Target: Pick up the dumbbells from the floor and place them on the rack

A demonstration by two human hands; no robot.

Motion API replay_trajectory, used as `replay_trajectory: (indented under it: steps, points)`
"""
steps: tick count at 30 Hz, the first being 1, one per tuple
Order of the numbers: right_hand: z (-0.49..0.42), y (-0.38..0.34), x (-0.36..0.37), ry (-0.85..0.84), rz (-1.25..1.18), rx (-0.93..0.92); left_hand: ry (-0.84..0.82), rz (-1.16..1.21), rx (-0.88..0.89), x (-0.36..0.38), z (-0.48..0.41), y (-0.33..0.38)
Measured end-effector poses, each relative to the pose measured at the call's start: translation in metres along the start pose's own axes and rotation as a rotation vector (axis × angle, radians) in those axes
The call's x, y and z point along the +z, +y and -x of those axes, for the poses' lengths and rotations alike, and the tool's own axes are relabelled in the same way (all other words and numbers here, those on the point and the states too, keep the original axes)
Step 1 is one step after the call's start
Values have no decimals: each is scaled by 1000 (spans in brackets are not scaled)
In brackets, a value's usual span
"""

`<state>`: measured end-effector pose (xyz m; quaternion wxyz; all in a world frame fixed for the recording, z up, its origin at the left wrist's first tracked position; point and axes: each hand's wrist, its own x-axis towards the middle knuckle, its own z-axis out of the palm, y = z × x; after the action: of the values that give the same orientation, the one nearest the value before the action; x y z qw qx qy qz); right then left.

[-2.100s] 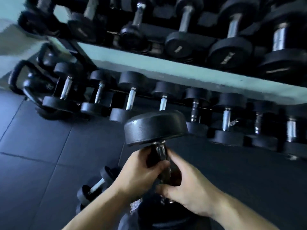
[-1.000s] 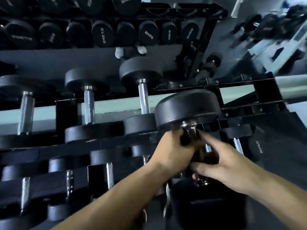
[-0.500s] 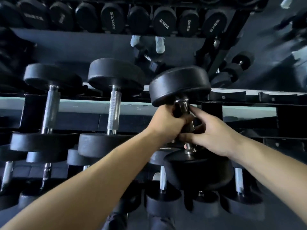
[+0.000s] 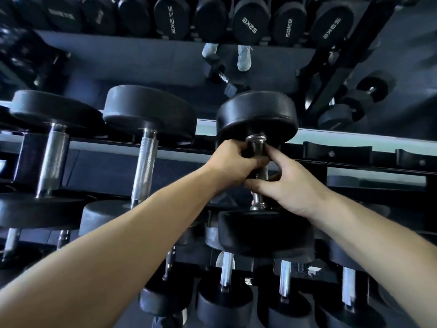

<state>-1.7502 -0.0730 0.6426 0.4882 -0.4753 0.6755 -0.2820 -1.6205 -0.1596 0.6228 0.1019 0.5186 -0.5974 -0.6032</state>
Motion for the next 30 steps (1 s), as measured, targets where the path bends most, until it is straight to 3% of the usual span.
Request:
replay_trajectory:
  steps: [19, 25, 30]
  points:
    - [-11, -9, -6, -56, 31, 2, -19, 210, 24, -6, -10, -11]
    - [-12, -4, -22, -194, 58, 61, -86, 342, -27, -4, -9, -8]
    - [-11, -5, -24, -186, 104, 96, -115, 379, -47, -4, -10, -8]
